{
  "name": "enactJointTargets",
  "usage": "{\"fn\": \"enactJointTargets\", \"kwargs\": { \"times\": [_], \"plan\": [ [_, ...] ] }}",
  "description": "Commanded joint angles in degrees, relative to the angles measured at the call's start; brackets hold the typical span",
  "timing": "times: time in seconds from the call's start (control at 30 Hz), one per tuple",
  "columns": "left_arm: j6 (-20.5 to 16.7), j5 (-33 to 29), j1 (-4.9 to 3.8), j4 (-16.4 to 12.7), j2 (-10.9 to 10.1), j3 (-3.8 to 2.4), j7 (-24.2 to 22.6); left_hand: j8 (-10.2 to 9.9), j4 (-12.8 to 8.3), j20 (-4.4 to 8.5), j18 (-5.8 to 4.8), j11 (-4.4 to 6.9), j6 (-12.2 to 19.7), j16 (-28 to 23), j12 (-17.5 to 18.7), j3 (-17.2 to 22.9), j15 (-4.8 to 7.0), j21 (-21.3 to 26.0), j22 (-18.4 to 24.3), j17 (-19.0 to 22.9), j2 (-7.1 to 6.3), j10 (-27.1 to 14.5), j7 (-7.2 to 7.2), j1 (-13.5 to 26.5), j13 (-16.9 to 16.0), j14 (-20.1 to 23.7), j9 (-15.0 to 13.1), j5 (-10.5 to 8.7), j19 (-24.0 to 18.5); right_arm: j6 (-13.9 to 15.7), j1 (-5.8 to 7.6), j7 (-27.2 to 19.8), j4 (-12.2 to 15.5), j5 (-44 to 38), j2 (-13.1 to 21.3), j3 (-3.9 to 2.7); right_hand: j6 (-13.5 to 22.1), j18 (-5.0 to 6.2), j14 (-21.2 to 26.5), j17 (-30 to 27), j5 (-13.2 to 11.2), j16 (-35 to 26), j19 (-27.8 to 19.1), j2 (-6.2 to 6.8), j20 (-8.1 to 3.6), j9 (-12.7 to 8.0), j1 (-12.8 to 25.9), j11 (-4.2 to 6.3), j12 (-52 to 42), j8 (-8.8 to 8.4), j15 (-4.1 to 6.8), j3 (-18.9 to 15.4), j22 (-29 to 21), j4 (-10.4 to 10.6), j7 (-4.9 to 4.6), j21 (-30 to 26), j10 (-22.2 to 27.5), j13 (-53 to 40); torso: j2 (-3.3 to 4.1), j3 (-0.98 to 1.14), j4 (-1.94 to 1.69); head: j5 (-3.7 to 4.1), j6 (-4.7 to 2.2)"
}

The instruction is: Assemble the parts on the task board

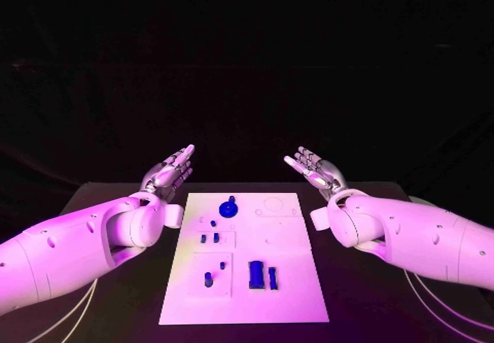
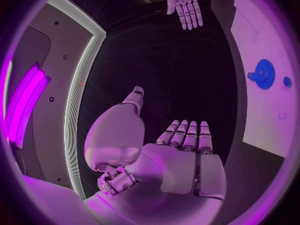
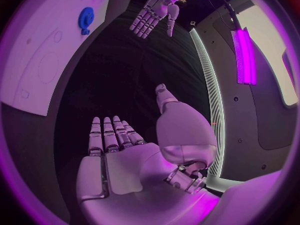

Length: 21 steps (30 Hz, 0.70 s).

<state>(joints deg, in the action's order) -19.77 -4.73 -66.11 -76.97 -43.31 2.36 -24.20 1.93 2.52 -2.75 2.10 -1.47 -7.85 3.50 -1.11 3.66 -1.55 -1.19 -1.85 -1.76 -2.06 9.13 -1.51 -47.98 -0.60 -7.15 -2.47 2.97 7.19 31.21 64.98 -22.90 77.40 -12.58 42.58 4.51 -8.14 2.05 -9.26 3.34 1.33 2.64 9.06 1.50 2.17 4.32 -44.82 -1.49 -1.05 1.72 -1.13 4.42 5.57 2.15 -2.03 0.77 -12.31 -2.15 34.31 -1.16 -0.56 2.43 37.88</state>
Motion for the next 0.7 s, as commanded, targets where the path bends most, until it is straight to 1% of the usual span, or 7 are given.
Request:
{"fn": "enactJointTargets", "kwargs": {
  "times": [0.03, 0.17, 0.23, 0.3, 0.37, 0.5, 0.7],
  "plan": [
    [-8.08, 1.84, 1.15, -2.88, -0.25, -0.51, -2.24, -1.93, -2.52, 2.75, -2.10, 1.47, 7.85, -3.50, 1.11, -3.66, 1.55, 1.19, 1.85, 1.76, 2.06, -9.13, 1.51, 47.98, 0.60, 7.15, 2.47, -2.97, -7.19, 6.34, -1.54, -3.68, 4.34, 6.06, 0.67, -1.35, 8.14, -2.05, 9.26, -3.34, -1.33, -2.64, -9.06, -1.50, -2.17, -4.32, 44.82, 1.49, 1.05, -1.72, 1.13, -4.42, -5.57, -2.15, 2.03, -0.77, 12.31, 2.15, -2.20, 0.82, 0.40, -1.59, -2.31],
    [-14.74, 3.02, 3.11, -7.02, -0.71, -1.27, -3.61, -1.93, -2.52, 2.75, -2.10, 1.47, 7.85, -3.50, 1.11, -3.66, 1.55, 1.19, 1.85, 1.76, 2.06, -9.13, 1.51, 47.98, 0.60, 7.15, 2.47, -2.97, -7.19, 10.03, -3.39, -5.48, 8.96, 9.72, 1.48, -3.13, 8.14, -2.05, 9.26, -3.34, -1.33, -2.64, -9.06, -1.50, -2.17, -4.32, 44.82, 1.49, 1.05, -1.72, 1.13, -4.42, -5.57, -2.15, 2.03, -0.77, 12.31, 2.15, -3.00, 1.12, 0.54, -2.31, -3.33],
    [-18.07, 3.62, 4.10, -9.09, -0.95, -1.64, -4.30, -1.93, -2.52, 2.75, -2.10, 1.47, 7.85, -3.50, 1.11, -3.66, 1.55, 1.19, 1.85, 1.76, 2.06, -9.13, 1.51, 47.98, 0.60, 7.15, 2.47, -2.97, -7.19, 11.54, -4.14, -6.22, 10.85, 11.22, 1.81, -3.86, 8.14, -2.05, 9.26, -3.34, -1.33, -2.64, -9.06, -1.50, -2.17, -4.32, 44.82, 1.49, 1.05, -1.72, 1.13, -4.42, -5.57, -2.15, 2.03, -0.77, 12.31, 2.15, -3.13, 1.16, 0.56, -2.43, -3.50],
    [-20.25, 4.00, 4.74, -10.44, -1.10, -1.89, -4.75, -1.93, -2.52, 2.75, -2.10, 1.47, 7.85, -3.50, 1.11, -3.66, 1.55, 1.19, 1.85, 1.76, 2.06, -9.13, 1.51, 47.98, 0.60, 7.15, 2.47, -2.97, -7.19, 12.36, -4.55, -6.62, 11.88, 12.04, 1.99, -4.25, 8.14, -2.05, 9.26, -3.34, -1.33, -2.64, -9.06, -1.50, -2.17, -4.32, 44.82, 1.49, 1.05, -1.72, 1.13, -4.42, -5.57, -2.15, 2.03, -0.77, 12.31, 2.15, -3.13, 1.16, 0.56, -2.43, -3.50],
    [-21.95, 4.30, 5.24, -11.49, -1.22, -2.09, -5.10, -1.93, -2.52, 2.75, -2.10, 1.47, 7.85, -3.50, 1.11, -3.66, 1.55, 1.19, 1.85, 1.76, 2.06, -9.13, 1.51, 47.98, 0.60, 7.15, 2.47, -2.97, -7.19, 12.81, -4.77, -6.84, 12.43, 12.48, 2.09, -4.47, 8.14, -2.05, 9.26, -3.34, -1.33, -2.64, -9.06, -1.50, -2.17, -4.32, 44.82, 1.49, 1.05, -1.72, 1.13, -4.42, -5.57, -2.15, 2.03, -0.77, 12.31, 2.15, -3.13, 1.16, 0.56, -2.43, -3.50],
    [-23.99, 4.66, 5.84, -12.76, -1.36, -2.32, -5.52, -1.93, -2.52, 2.75, -2.10, 1.47, 7.85, -3.50, 1.11, -3.66, 1.55, 1.19, 1.85, 1.76, 2.06, -9.13, 1.51, 47.98, 0.60, 7.15, 2.47, -2.97, -7.19, 12.90, -4.82, -6.89, 12.56, 12.58, 2.11, -4.51, 8.14, -2.05, 9.26, -3.34, -1.33, -2.64, -9.06, -1.50, -2.17, -4.32, 44.82, 1.49, 1.05, -1.72, 1.13, -4.42, -5.57, -2.15, 2.03, -0.77, 12.31, 2.15, -3.13, 1.16, 0.56, -2.43, -3.50],
    [-24.35, 4.73, 5.95, -12.98, -1.38, -2.36, -5.59, -1.93, -2.52, 2.75, -2.10, 1.47, 7.85, -3.50, 1.11, -3.66, 1.55, 1.19, 1.85, 1.76, 2.06, -9.13, 1.51, 47.98, 0.60, 7.15, 2.47, -2.97, -7.19, 12.90, -4.82, -6.89, 12.56, 12.58, 2.11, -4.51, 8.14, -2.05, 9.26, -3.34, -1.33, -2.64, -9.06, -1.50, -2.17, -4.32, 44.82, 1.49, 1.05, -1.72, 1.13, -4.42, -5.57, -2.15, 2.03, -0.77, 12.31, 2.15, -3.13, 1.16, 0.56, -2.43, -3.50]
  ]
}}
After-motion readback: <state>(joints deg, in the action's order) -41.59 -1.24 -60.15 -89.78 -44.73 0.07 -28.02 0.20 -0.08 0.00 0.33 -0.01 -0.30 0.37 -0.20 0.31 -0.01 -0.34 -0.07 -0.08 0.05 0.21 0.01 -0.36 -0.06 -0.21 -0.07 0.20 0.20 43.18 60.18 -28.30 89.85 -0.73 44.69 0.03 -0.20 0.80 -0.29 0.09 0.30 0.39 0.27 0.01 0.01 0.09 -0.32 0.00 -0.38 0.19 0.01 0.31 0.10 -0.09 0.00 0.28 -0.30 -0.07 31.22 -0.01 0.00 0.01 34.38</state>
